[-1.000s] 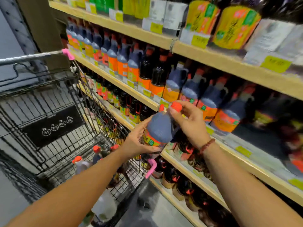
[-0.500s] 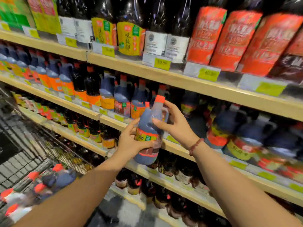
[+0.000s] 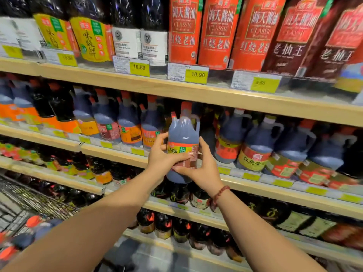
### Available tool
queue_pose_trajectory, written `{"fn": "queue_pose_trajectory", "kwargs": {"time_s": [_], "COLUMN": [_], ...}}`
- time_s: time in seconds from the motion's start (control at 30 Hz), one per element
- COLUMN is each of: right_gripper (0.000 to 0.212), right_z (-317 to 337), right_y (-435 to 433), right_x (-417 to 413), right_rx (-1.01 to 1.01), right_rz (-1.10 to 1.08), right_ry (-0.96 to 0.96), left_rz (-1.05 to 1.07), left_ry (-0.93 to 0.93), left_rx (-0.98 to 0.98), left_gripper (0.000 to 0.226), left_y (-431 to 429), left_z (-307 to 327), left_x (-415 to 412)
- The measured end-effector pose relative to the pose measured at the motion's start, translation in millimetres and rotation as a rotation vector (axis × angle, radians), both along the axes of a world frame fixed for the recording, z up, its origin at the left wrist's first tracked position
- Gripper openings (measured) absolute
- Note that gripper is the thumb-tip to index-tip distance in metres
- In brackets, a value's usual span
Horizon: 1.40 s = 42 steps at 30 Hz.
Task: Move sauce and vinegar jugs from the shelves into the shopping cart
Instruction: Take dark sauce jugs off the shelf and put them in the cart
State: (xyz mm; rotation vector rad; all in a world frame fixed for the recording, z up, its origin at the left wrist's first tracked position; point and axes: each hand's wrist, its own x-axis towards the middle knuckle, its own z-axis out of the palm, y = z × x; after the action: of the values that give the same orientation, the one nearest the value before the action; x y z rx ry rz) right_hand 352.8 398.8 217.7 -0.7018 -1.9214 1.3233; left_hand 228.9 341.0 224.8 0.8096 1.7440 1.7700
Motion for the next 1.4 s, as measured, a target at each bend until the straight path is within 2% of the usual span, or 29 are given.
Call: {"fn": "queue_pose_trajectory", "kwargs": {"time_s": [0.13,0.27,0.33,0.5,0.67,0.93,1.23,1.4], "right_gripper": [0.102,0.086,0.08,0.105,0.108,0.11,0.099,0.076], "right_z": [-1,11,17,22,7,-37,-47,-41], "right_y": [20,47,59,84,97,114,117,114], "right_x": [2,-7,-13,-29,-41,-53,-58,-58], "right_rx": [0.019,0.098,0.122,0.18,0.198,0.259,0.248,0.051], "right_rz": [-0.044,-0.059,-0.06,-0.06,-0.041,-0.008,-0.005,-0.104], "right_ry": [-0.044,-0.092,-0.106,-0.09,-0.097,-0.158,-0.165,-0.012], "left_rz": [-0.072,-0.089,-0.099,-0.14,-0.171,-0.085,-0.115,-0.133], "left_ry": [-0.086,-0.061,-0.052,-0.04,-0.051,-0.004,0.052,-0.037], "left_rx": [0.012,0.034,0.039,0.067,0.135,0.185,0.15,0.052], "left_gripper": [0.046,0.032,0.031,0.049,0.042,0.046,0.05,0.03], "left_y": [11,29,39,62,75,86,86,81], "left_z": [8,21,26,27,14,-35,-48,-46], "left_x": [-6,-19,-28,-47,-56,-60,-62,-66]}}
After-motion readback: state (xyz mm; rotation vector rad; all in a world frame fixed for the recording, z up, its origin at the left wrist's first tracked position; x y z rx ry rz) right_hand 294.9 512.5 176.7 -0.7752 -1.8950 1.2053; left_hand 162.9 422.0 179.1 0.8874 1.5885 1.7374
